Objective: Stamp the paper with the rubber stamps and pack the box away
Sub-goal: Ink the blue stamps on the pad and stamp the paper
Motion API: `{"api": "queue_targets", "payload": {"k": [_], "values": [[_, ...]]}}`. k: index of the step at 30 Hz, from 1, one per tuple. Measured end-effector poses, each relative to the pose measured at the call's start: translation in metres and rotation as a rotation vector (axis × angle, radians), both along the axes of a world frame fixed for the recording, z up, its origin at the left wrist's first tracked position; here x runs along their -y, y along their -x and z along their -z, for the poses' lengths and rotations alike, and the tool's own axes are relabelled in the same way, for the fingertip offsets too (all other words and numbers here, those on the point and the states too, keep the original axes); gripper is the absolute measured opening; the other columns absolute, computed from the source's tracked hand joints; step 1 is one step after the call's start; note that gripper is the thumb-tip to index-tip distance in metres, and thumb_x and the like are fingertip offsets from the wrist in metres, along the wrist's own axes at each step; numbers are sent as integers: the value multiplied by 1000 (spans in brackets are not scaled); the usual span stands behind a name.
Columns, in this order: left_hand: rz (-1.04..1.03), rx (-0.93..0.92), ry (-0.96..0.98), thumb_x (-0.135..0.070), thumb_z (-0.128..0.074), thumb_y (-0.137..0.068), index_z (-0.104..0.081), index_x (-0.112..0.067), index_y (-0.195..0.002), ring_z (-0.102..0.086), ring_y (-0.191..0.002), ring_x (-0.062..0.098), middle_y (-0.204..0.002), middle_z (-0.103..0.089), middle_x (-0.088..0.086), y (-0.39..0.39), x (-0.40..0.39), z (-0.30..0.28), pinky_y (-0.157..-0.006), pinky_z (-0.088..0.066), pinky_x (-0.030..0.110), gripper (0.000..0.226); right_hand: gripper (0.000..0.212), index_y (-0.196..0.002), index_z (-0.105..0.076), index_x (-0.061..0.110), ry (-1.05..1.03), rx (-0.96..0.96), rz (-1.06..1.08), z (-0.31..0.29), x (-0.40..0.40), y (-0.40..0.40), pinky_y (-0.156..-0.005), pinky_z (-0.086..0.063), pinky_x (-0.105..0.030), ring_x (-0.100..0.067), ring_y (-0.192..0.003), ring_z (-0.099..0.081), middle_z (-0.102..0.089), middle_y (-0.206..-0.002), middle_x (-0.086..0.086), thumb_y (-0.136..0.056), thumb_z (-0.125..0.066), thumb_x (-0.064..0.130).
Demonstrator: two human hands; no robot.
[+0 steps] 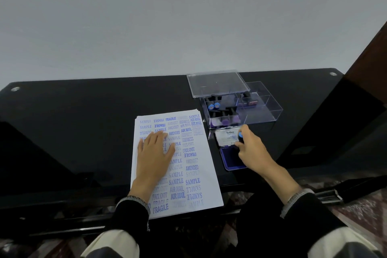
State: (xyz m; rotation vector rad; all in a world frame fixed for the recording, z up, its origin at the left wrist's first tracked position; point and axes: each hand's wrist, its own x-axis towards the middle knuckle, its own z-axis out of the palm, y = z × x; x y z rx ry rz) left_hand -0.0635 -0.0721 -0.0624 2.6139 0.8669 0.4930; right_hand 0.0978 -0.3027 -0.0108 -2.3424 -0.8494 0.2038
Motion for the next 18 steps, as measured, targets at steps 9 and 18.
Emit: {"api": "queue_targets", "payload": {"k": [9, 18], "values": [[12, -15, 6, -47, -41, -97, -47, -27, -136, -28, -141, 17, -147, -40, -6, 1, 0, -1, -120, -12, 42, 44, 18, -100, -38, 6, 51, -164, -7, -17, -4, -6, -51, -39, -13, -4, -79, -52, -48, -104, -3, -91, -49, -4], [23, -33, 18, -41, -41, -99, -49, -37, -131, -25, -140, 18, -146, -38, -5, -2, 3, -9, -119, -10, 44, 33, 11, -101, -56, 17, -484, -592, 196, -6, -24, 17, -88, -52, -30, -17, -90, -67, -63, -102, -7, -98, -47, 13]]}}
